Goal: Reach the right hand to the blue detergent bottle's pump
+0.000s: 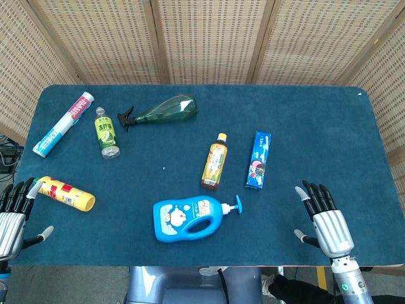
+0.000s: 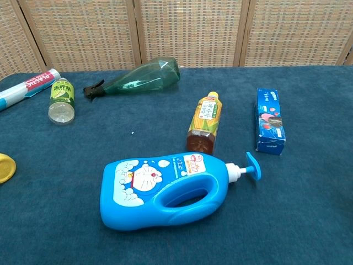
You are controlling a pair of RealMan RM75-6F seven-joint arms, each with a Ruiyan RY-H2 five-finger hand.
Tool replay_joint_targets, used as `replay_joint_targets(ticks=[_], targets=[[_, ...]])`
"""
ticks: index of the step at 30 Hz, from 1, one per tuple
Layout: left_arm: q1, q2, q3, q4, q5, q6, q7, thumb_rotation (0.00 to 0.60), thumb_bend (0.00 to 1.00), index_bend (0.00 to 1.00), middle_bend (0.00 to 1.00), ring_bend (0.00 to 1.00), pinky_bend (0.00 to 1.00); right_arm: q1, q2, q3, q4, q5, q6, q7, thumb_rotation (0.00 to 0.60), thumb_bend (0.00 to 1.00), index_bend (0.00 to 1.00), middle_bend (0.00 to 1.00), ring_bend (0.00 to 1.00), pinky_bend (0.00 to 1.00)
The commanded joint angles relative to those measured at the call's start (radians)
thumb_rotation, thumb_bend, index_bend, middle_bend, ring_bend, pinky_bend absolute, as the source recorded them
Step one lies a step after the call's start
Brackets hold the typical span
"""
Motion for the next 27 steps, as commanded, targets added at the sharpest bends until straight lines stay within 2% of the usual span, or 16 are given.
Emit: replay_joint_targets(ticks=[1, 27], targets=[[0.002, 0.002, -0.001, -0.002, 0.002, 0.006, -0.003, 0.574, 0.18, 0.0, 0.0, 0.0, 0.0, 0.0, 0.001, -0.002, -0.001, -0.004, 0.002, 0.0, 0.6, 0.19, 0.0, 0.0, 0.0, 0.0], [0.002, 0.002, -0.006, 0.001, -0.005, 0.009, -0.016, 0.574, 0.18, 0.0, 0.0, 0.0, 0.0, 0.014, 0.003, -0.02, 0.008, -0.024, -0.028, 0.022, 0.6, 0.19, 0.0, 0.0, 0.0, 0.0]])
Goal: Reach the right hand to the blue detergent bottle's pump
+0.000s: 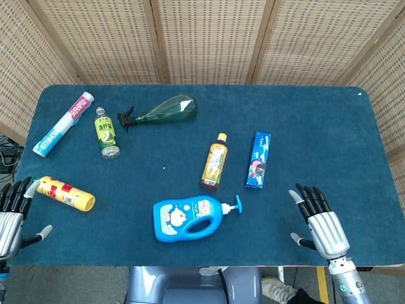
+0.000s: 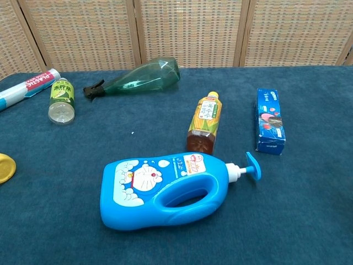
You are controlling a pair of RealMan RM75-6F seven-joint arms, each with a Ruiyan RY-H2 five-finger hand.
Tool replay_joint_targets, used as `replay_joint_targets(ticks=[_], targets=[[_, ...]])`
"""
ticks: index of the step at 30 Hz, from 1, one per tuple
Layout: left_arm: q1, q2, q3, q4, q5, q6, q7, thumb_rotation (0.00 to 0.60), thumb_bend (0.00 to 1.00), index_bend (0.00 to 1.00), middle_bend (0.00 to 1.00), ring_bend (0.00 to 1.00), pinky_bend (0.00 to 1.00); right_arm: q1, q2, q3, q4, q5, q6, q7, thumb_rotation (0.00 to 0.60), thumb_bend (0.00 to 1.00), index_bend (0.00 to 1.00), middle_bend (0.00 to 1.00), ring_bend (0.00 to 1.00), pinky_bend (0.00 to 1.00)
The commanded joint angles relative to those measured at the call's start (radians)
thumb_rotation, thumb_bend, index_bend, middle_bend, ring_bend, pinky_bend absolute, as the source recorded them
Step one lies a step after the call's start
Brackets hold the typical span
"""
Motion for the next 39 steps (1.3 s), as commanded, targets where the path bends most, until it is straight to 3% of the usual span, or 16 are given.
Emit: replay_joint_targets(ticks=[1, 10, 13, 14, 17, 19, 23, 27, 30, 39], targets=[[0.001, 0.0, -0.001, -0.001, -0.001, 0.002, 0.0, 0.574, 0.18, 0.0, 0.0, 0.0, 0.0, 0.002, 0.0, -0.001, 0.002, 0.0, -0.003, 0.003, 0.6, 0.19, 0.0, 0.0, 0.0, 0.0], [-0.001, -0.005, -0.002, 0.003, -0.01, -0.006, 0.014, 0.576, 0.18, 0.0, 0.0, 0.0, 0.0, 0.045, 0.013, 0.02, 0.009, 0.005, -0.047, 0.068, 0.6, 0.19, 0.0, 0.0, 0.0, 0.0], [-0.002, -0.009, -0.005, 0.004, -0.015, -0.008, 0.022, 0.575, 0.18, 0.0, 0.0, 0.0, 0.0, 0.1, 0.022, 0.055, 0.029, -0.008, -0.079, 0.117, 0.6, 0.19, 0.0, 0.02, 0.02, 0.11], [-0.003, -0.011, -0.006, 0.005, -0.017, -0.01, 0.025, 0.575, 0.18, 0.0, 0.0, 0.0, 0.0, 0.12, 0.023, 0.063, 0.044, -0.025, -0.085, 0.135, 0.6, 0.2, 0.0, 0.04, 0.05, 0.15], [-0.006, -0.018, -0.009, 0.008, -0.024, -0.017, 0.035, 0.574, 0.18, 0.0, 0.0, 0.0, 0.0, 0.191, 0.016, 0.083, 0.1, -0.087, -0.108, 0.189, 0.6, 0.25, 0.0, 0.25, 0.28, 0.29], [-0.009, -0.024, -0.01, 0.012, -0.029, -0.025, 0.045, 0.574, 0.18, 0.0, 0.0, 0.0, 0.0, 0.245, 0.0, 0.097, 0.124, -0.119, -0.133, 0.216, 0.6, 0.32, 0.0, 0.44, 0.5, 0.4], [-0.013, -0.031, -0.01, 0.018, -0.035, -0.033, 0.053, 0.574, 0.18, 0.0, 0.0, 0.0, 0.0, 0.3, -0.021, 0.103, 0.122, -0.137, -0.172, 0.236, 0.6, 0.52, 0.02, 0.68, 0.75, 0.55], [-0.014, -0.035, -0.011, 0.025, -0.041, -0.037, 0.054, 0.575, 0.18, 0.0, 0.0, 0.0, 0.0, 0.355, -0.028, 0.101, 0.068, -0.125, -0.256, 0.214, 0.6, 0.72, 0.09, 0.75, 0.82, 0.6], [-0.012, -0.032, -0.014, 0.026, -0.043, -0.031, 0.042, 0.574, 0.18, 0.0, 0.0, 0.0, 0.0, 0.422, -0.031, 0.072, -0.041, -0.128, -0.413, 0.106, 0.6, 0.84, 0.13, 0.75, 0.84, 0.61], [-0.011, -0.022, -0.012, 0.026, -0.04, -0.027, 0.013, 0.574, 0.18, 0.0, 0.0, 0.0, 0.0, 0.475, -0.058, 0.079, -0.215, 0.093, -0.642, -0.171, 0.6, 0.99, 0.14, 0.75, 0.85, 0.63]])
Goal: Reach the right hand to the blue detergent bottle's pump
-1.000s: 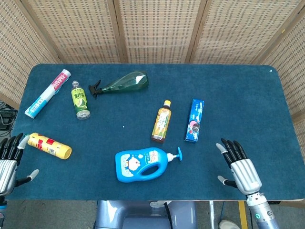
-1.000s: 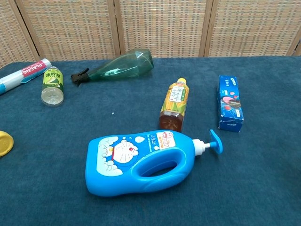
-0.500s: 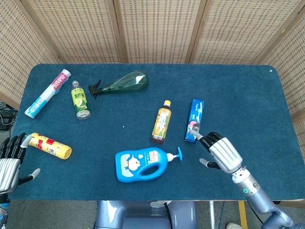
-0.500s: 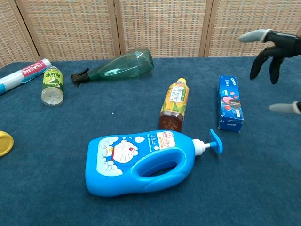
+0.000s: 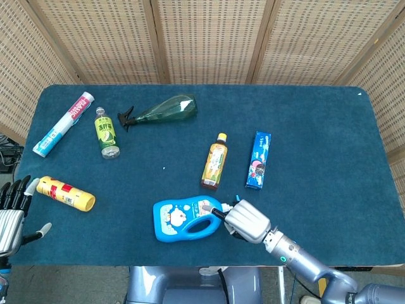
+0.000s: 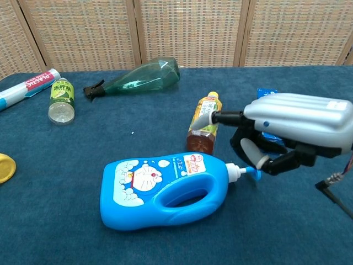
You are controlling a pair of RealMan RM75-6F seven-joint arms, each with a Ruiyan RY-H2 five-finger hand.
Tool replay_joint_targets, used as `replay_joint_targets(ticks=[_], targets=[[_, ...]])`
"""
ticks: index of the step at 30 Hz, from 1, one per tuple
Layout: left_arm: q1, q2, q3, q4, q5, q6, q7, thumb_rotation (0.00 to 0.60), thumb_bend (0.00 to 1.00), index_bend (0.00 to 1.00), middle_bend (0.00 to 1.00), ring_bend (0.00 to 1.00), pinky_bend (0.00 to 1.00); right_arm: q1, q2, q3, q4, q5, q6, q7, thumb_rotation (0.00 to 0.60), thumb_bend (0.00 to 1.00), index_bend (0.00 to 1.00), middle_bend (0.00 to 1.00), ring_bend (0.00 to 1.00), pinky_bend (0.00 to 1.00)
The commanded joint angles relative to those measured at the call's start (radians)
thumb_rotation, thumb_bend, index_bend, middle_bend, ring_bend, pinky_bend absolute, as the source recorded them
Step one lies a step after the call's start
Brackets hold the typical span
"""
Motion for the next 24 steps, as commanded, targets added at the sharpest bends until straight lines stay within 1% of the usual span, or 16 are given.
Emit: replay_joint_targets(ticks=[1, 10, 19, 24], targets=[[0.0, 0.002, 0.001, 0.0, 0.001, -0.001, -0.005, 0.574, 0.18, 0.0, 0.0, 0.0, 0.0, 0.041, -0.024, 0.007, -0.08, 0.133, -0.106, -0.147, 0.6, 0.99, 0.15, 0.75, 0.85, 0.63], [-0.003, 0.003, 0.003, -0.002, 0.003, -0.004, -0.005, 0.576, 0.18, 0.0, 0.0, 0.0, 0.0, 0.075, -0.089, 0.014, -0.078, 0.293, -0.153, -0.294, 0.6, 1.0, 0.15, 0.75, 0.85, 0.63], [-0.002, 0.006, 0.004, -0.007, 0.007, 0.001, -0.006, 0.576, 0.18, 0.0, 0.0, 0.0, 0.0, 0.093, -0.118, -0.007, -0.081, 0.375, -0.147, -0.368, 0.6, 1.0, 0.15, 0.74, 0.85, 0.63], [-0.001, 0.009, 0.004, -0.007, 0.005, 0.001, -0.01, 0.576, 0.18, 0.0, 0.0, 0.0, 0.0, 0.098, -0.134, -0.02, -0.074, 0.41, -0.135, -0.387, 0.6, 1.0, 0.15, 0.74, 0.85, 0.63]])
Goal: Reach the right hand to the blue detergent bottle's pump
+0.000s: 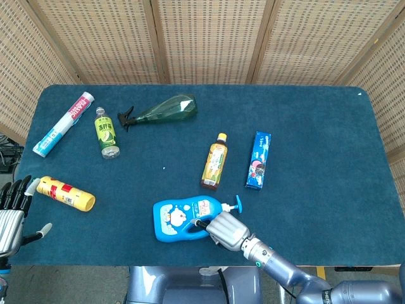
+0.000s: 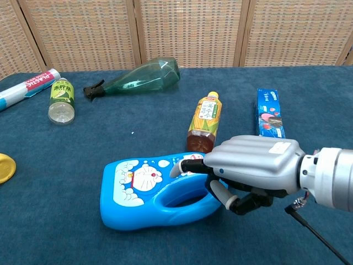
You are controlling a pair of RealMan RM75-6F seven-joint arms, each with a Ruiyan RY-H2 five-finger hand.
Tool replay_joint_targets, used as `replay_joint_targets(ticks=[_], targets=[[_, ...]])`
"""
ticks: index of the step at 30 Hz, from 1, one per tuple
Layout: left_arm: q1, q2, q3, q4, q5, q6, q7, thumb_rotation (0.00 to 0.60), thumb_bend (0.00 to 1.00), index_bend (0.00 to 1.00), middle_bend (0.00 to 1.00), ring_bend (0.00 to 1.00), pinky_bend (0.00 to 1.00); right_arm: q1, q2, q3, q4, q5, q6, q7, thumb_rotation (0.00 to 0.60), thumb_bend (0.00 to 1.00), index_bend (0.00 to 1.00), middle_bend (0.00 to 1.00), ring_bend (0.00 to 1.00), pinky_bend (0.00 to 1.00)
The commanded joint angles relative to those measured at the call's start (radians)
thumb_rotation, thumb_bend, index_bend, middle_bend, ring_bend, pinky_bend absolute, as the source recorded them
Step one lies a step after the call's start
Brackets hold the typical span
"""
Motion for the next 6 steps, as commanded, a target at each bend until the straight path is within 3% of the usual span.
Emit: replay_joint_targets(ticks=[1, 6], targets=[[0.0, 0.001, 0.0, -0.001, 0.001, 0.001, 0.0, 0.575, 0.18, 0.0, 0.0, 0.0, 0.0, 0.005, -0.008, -0.009, 0.004, 0.018, 0.006, -0.013, 0.6, 1.0, 0.15, 0.74, 0.85, 0.63], [0.001, 0.001, 0.001, -0.003, 0.005, 0.005, 0.003, 0.575, 0.18, 0.0, 0.0, 0.0, 0.0, 0.012, -0.014, -0.02, -0.001, 0.029, 0.015, -0.024, 0.6, 1.0, 0.15, 0.74, 0.85, 0.63]])
